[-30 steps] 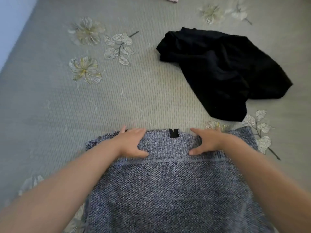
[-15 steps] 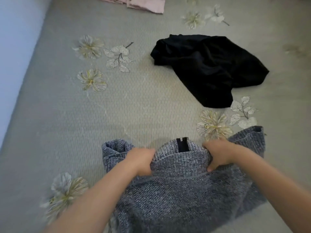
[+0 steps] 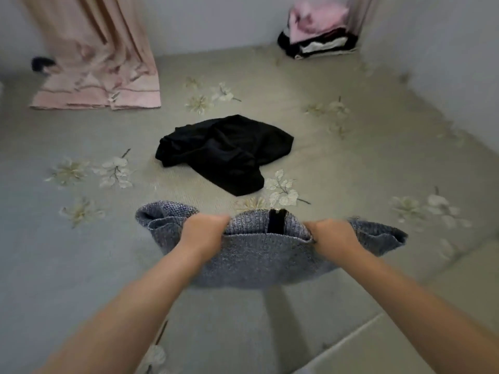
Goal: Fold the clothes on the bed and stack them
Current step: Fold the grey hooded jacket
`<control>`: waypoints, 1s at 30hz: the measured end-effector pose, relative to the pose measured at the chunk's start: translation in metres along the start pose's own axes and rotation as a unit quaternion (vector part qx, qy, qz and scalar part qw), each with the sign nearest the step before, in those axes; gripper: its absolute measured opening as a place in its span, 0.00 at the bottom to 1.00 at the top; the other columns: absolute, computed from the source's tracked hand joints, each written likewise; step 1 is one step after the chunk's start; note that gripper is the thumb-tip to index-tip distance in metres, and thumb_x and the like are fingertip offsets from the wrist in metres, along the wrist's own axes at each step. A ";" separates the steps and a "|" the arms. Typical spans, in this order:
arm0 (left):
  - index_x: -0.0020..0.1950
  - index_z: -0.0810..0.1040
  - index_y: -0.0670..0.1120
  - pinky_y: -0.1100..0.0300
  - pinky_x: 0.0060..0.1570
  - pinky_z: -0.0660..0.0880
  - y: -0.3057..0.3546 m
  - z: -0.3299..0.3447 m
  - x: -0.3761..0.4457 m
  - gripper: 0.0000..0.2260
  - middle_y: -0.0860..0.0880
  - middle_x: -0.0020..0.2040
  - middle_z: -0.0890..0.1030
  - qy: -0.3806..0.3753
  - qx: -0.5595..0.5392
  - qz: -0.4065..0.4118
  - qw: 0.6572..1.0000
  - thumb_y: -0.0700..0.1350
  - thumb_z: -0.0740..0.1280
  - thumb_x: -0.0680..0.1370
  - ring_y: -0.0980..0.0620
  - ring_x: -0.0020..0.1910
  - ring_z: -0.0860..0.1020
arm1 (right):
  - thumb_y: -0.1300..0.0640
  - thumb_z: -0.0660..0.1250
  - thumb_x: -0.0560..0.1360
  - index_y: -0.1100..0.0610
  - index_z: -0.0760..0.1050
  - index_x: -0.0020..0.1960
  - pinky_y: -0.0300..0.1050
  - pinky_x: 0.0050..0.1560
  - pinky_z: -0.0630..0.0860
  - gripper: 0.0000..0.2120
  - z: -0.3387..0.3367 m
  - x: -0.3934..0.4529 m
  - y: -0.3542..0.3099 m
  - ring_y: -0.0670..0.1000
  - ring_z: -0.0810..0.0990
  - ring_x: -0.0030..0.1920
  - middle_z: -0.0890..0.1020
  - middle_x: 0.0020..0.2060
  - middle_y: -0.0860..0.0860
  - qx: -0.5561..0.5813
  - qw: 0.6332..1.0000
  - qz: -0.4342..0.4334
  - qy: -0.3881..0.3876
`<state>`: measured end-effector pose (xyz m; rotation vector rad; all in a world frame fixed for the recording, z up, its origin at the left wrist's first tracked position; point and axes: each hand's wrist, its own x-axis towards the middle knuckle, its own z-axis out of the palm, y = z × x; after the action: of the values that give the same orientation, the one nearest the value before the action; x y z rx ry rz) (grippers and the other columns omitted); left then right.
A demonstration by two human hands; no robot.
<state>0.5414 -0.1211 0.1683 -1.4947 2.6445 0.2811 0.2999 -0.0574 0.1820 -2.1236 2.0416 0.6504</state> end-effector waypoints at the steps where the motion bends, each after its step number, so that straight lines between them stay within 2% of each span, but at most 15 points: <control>1: 0.49 0.78 0.45 0.62 0.34 0.68 0.012 -0.012 0.009 0.15 0.42 0.41 0.82 0.048 -0.011 0.030 0.998 0.31 0.65 0.67 0.44 0.41 0.80 | 0.62 0.59 0.73 0.49 0.64 0.68 0.40 0.37 0.69 0.24 0.000 -0.010 0.014 0.52 0.80 0.50 0.81 0.53 0.51 0.015 0.999 0.020 0.025; 3: 0.36 0.79 0.41 0.65 0.29 0.71 0.041 -0.041 0.029 0.12 0.44 0.30 0.80 0.150 0.008 0.105 0.983 0.31 0.71 0.55 0.47 0.31 0.80 | 0.60 0.66 0.70 0.51 0.64 0.70 0.36 0.36 0.71 0.29 -0.010 -0.028 0.044 0.49 0.81 0.48 0.81 0.56 0.50 0.022 0.993 0.067 0.090; 5: 0.32 0.79 0.41 0.66 0.28 0.73 0.077 -0.067 0.043 0.07 0.46 0.28 0.80 0.236 0.019 0.168 0.957 0.35 0.66 0.56 0.49 0.28 0.79 | 0.60 0.78 0.56 0.58 0.76 0.60 0.34 0.27 0.72 0.33 -0.023 -0.048 0.079 0.46 0.83 0.36 0.85 0.45 0.52 0.044 0.979 0.095 0.175; 6: 0.33 0.79 0.41 0.64 0.29 0.75 0.098 -0.080 0.050 0.08 0.46 0.30 0.81 0.267 0.024 0.187 0.945 0.35 0.63 0.58 0.49 0.29 0.80 | 0.62 0.78 0.56 0.58 0.77 0.58 0.36 0.27 0.74 0.30 -0.027 -0.059 0.097 0.47 0.82 0.35 0.85 0.43 0.53 0.059 0.971 0.114 0.201; 7: 0.34 0.80 0.40 0.62 0.31 0.77 0.121 -0.093 0.057 0.08 0.45 0.31 0.81 0.294 0.036 0.202 0.934 0.34 0.63 0.60 0.48 0.30 0.81 | 0.63 0.72 0.64 0.57 0.74 0.62 0.39 0.32 0.75 0.27 -0.032 -0.071 0.117 0.49 0.82 0.41 0.84 0.47 0.52 0.073 0.969 0.141 0.190; 8: 0.36 0.81 0.38 0.59 0.32 0.78 0.143 -0.104 0.063 0.08 0.43 0.32 0.82 0.312 0.050 0.215 0.924 0.32 0.66 0.59 0.47 0.31 0.82 | 0.63 0.65 0.70 0.54 0.69 0.66 0.41 0.36 0.74 0.25 -0.034 -0.084 0.139 0.51 0.81 0.46 0.82 0.51 0.51 0.075 0.967 0.164 0.181; 10: 0.37 0.81 0.36 0.53 0.33 0.79 0.195 -0.124 0.072 0.16 0.42 0.33 0.83 0.326 0.074 0.240 0.911 0.28 0.75 0.52 0.46 0.32 0.82 | 0.65 0.58 0.74 0.52 0.67 0.67 0.42 0.36 0.70 0.23 -0.030 -0.113 0.186 0.54 0.79 0.47 0.81 0.51 0.52 0.081 0.954 0.202 0.206; 16: 0.40 0.82 0.34 0.46 0.32 0.78 0.382 -0.167 0.068 0.23 0.39 0.38 0.84 0.367 0.090 0.335 0.863 0.26 0.77 0.46 0.41 0.36 0.83 | 0.66 0.58 0.73 0.52 0.72 0.63 0.44 0.35 0.70 0.21 -0.018 -0.257 0.327 0.56 0.79 0.47 0.82 0.47 0.55 0.084 0.921 0.288 0.248; 22: 0.40 0.83 0.36 0.49 0.31 0.78 0.583 -0.206 0.048 0.27 0.41 0.37 0.84 0.400 0.086 0.420 0.810 0.30 0.80 0.42 0.44 0.35 0.83 | 0.68 0.57 0.72 0.53 0.74 0.59 0.43 0.35 0.67 0.20 0.004 -0.415 0.451 0.55 0.79 0.47 0.82 0.49 0.54 0.051 0.881 0.381 0.275; 24: 0.47 0.81 0.34 0.50 0.41 0.79 0.642 -0.220 0.046 0.27 0.39 0.45 0.84 0.387 0.071 0.437 0.809 0.31 0.80 0.49 0.43 0.43 0.83 | 0.68 0.57 0.72 0.52 0.74 0.60 0.41 0.34 0.65 0.21 0.007 -0.460 0.484 0.55 0.79 0.47 0.82 0.48 0.53 0.054 0.857 0.412 0.305; 25: 0.57 0.77 0.34 0.52 0.53 0.75 0.660 -0.225 0.047 0.27 0.38 0.54 0.80 0.378 0.066 0.428 0.818 0.33 0.77 0.59 0.43 0.53 0.80 | 0.68 0.57 0.72 0.51 0.74 0.60 0.40 0.33 0.64 0.21 0.006 -0.472 0.493 0.55 0.79 0.46 0.82 0.48 0.53 0.055 0.849 0.420 0.315; 26: 0.67 0.68 0.36 0.55 0.65 0.66 0.688 -0.228 0.051 0.27 0.39 0.65 0.73 0.373 0.073 0.425 0.822 0.35 0.71 0.70 0.45 0.64 0.72 | 0.69 0.57 0.72 0.51 0.74 0.60 0.40 0.33 0.63 0.22 0.007 -0.491 0.509 0.55 0.79 0.45 0.82 0.47 0.53 0.050 0.841 0.431 0.322; 27: 0.72 0.59 0.40 0.58 0.71 0.55 0.710 -0.231 0.056 0.25 0.43 0.72 0.64 0.375 0.078 0.438 0.813 0.37 0.63 0.76 0.48 0.71 0.63 | 0.69 0.57 0.72 0.51 0.74 0.60 0.40 0.33 0.63 0.22 0.007 -0.506 0.523 0.55 0.79 0.45 0.82 0.47 0.53 0.043 0.835 0.442 0.325; 28: 0.74 0.54 0.42 0.60 0.71 0.48 0.733 -0.234 0.060 0.25 0.45 0.74 0.59 0.363 0.074 0.442 0.817 0.39 0.58 0.79 0.50 0.73 0.58 | 0.69 0.58 0.72 0.51 0.74 0.60 0.40 0.33 0.63 0.22 0.009 -0.521 0.538 0.55 0.79 0.46 0.82 0.47 0.54 0.037 0.828 0.454 0.328; 30: 0.75 0.51 0.43 0.60 0.71 0.45 0.784 -0.241 0.072 0.24 0.47 0.75 0.56 0.383 0.056 0.457 0.801 0.38 0.54 0.80 0.51 0.74 0.55 | 0.69 0.58 0.72 0.52 0.73 0.61 0.40 0.34 0.64 0.22 0.013 -0.547 0.573 0.55 0.79 0.46 0.82 0.48 0.54 0.028 0.813 0.478 0.332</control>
<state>-0.1638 0.1646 0.4827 -0.1165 3.7279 -0.5639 -0.2596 0.4061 0.4984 -1.2052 3.4516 -0.1799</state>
